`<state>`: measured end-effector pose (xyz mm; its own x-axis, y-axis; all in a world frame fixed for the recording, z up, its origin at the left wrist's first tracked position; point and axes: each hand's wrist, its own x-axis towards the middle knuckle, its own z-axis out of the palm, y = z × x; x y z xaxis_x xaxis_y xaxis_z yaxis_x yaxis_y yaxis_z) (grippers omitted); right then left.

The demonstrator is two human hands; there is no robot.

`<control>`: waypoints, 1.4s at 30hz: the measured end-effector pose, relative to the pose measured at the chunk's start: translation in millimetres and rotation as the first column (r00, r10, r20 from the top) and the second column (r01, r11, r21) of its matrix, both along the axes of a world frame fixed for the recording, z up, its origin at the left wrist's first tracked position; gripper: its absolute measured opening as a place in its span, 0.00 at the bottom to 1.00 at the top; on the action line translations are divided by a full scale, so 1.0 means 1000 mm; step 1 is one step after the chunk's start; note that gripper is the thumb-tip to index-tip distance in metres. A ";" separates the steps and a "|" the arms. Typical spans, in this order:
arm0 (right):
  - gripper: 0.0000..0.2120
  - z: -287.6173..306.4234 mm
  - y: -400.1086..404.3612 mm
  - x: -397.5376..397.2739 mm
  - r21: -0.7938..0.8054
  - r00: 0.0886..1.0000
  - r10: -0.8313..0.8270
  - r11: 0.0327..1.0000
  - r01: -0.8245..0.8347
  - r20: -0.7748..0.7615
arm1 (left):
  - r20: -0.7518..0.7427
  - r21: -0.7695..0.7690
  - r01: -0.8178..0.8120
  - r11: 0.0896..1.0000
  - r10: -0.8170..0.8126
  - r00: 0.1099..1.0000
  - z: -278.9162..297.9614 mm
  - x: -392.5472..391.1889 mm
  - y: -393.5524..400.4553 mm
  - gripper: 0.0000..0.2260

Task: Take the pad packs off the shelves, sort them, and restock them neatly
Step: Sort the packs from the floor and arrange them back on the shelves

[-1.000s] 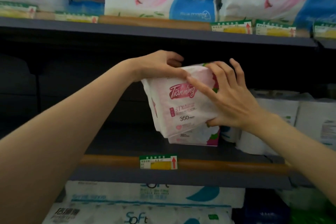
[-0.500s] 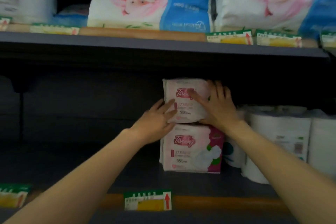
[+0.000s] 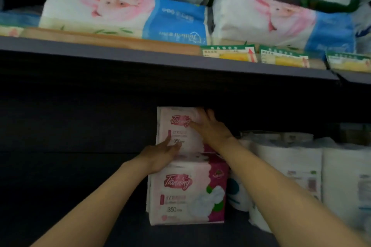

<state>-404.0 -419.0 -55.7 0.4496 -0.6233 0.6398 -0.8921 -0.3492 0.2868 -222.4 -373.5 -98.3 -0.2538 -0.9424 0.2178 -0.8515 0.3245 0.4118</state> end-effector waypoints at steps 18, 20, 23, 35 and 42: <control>0.15 -0.279 0.261 -0.083 0.191 0.996 0.084 0.978 -0.078 -0.023 | -0.019 -0.646 0.271 0.713 -0.370 0.929 -0.237 -0.044 0.187 0.10; 0.13 -0.321 0.266 -0.087 0.236 0.988 0.152 0.962 -0.141 -0.027 | 0.077 -0.654 0.371 0.660 -0.430 0.900 -0.274 -0.047 0.194 0.11; 0.13 -0.382 0.275 -0.083 0.290 0.984 0.148 0.942 -0.170 0.098 | 0.127 -0.563 0.456 0.689 -0.473 0.872 -0.318 -0.049 0.206 0.08; 0.38 -0.613 0.292 -0.068 0.939 0.971 -0.134 0.256 0.228 -0.199 | 0.376 0.190 0.411 0.892 -0.453 0.808 -0.489 -0.036 0.224 0.17; 0.44 -0.625 0.282 -0.055 0.866 0.918 -0.220 0.315 0.388 -0.330 | 0.332 0.283 0.405 0.869 -0.485 0.809 -0.508 -0.038 0.233 0.18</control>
<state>-458.8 -136.6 -680.8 0.1156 -0.8863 -0.4485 -0.9789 -0.1783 0.0999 -260.6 -140.6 -606.0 -0.6801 -0.7167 -0.1545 -0.7326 0.6564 0.1798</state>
